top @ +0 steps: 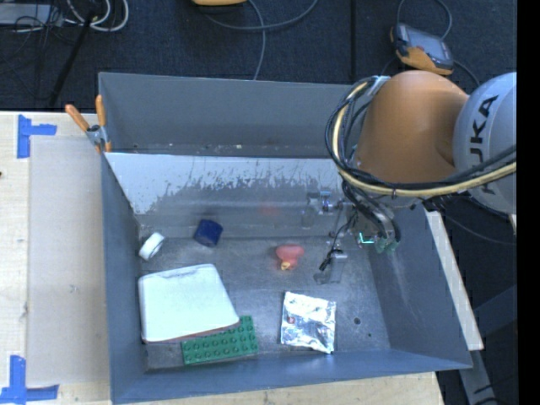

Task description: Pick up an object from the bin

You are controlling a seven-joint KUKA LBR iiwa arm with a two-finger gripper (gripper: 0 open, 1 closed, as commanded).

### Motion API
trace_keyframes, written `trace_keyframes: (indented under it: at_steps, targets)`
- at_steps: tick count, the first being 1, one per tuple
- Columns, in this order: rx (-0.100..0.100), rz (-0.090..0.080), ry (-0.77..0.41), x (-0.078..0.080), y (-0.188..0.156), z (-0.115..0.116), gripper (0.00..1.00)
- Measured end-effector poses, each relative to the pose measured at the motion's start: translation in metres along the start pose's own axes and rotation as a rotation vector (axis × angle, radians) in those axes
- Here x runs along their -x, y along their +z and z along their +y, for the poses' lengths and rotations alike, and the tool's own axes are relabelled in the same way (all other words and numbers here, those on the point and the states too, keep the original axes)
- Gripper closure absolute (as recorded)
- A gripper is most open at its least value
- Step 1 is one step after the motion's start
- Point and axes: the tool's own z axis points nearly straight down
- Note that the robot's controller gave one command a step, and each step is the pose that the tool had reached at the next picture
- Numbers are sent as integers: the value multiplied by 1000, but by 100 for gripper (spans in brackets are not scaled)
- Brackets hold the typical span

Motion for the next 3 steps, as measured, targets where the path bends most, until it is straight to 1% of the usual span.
trace_keyframes:
  at_steps: [1, 2, 3]
  targets:
    - [0, 2, -62, -62, 164, -5, 0]
    - [0, -7, -60, -59, 160, -5, 100]
    - [1, -3, -46, -79, 163, 10, 100]
